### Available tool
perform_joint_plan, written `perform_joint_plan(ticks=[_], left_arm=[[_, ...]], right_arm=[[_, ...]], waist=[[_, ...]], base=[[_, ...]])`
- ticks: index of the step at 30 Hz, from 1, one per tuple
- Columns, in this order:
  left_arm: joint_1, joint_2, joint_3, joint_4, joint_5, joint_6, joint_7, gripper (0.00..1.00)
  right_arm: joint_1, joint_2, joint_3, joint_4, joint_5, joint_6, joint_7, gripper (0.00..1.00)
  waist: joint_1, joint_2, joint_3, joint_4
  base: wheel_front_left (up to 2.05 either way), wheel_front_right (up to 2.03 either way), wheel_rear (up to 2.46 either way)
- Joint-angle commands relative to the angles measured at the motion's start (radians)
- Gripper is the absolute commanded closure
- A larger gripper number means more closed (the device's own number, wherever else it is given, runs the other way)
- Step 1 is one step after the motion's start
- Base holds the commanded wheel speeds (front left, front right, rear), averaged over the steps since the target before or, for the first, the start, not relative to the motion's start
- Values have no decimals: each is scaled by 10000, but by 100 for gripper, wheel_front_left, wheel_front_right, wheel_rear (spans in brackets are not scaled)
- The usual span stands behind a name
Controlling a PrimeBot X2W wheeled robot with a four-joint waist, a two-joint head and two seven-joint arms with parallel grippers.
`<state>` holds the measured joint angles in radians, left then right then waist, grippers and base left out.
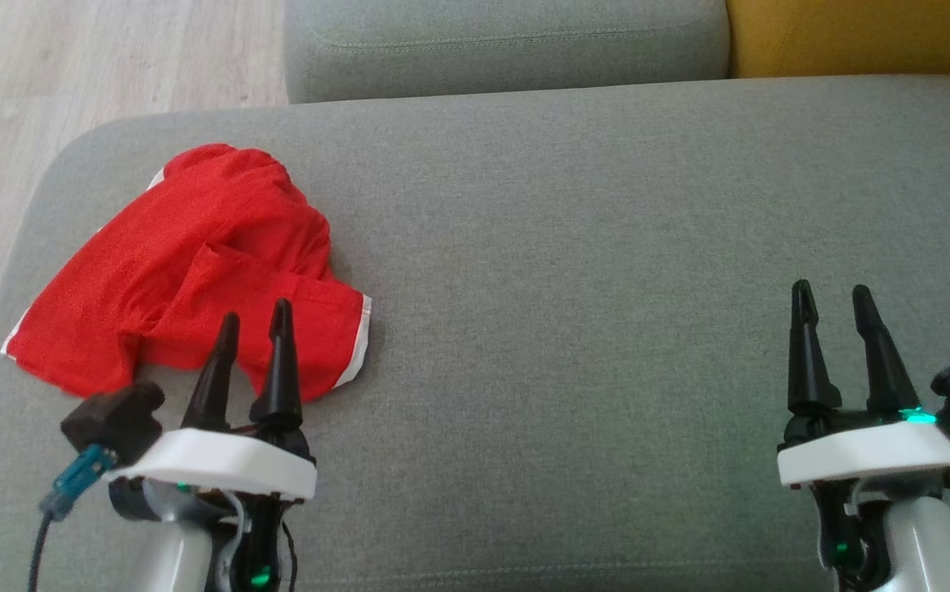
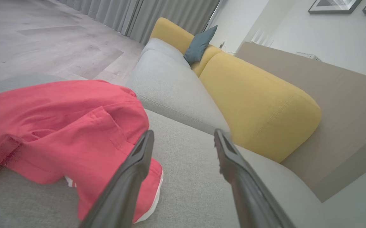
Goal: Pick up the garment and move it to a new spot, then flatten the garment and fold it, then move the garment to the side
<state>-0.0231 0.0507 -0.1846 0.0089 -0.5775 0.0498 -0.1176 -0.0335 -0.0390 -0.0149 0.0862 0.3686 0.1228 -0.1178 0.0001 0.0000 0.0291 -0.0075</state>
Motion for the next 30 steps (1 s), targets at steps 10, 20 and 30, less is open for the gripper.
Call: perform_joint_plan(ticks=[10,20,30], left_arm=[[-643,470,-542,-552,1577,683,-423,0],[-813,939,-1458,-692,2982,1431,-715,0],[-893,1043,-1868,-1177,3652,2154,-1007,0]], right_arm=[[-338,-84,275,-652,-1633,57,-412,0],[-296,-92,527,-720,-2992,63,-707,0],[-291,-100,902,-1123,-3033,69,-1001,0]], waist=[[0,0,28,22],[-1,0,24,13],[-1,0,39,14]], base=[[0,0,0],[0,0,0],[0,0,0]])
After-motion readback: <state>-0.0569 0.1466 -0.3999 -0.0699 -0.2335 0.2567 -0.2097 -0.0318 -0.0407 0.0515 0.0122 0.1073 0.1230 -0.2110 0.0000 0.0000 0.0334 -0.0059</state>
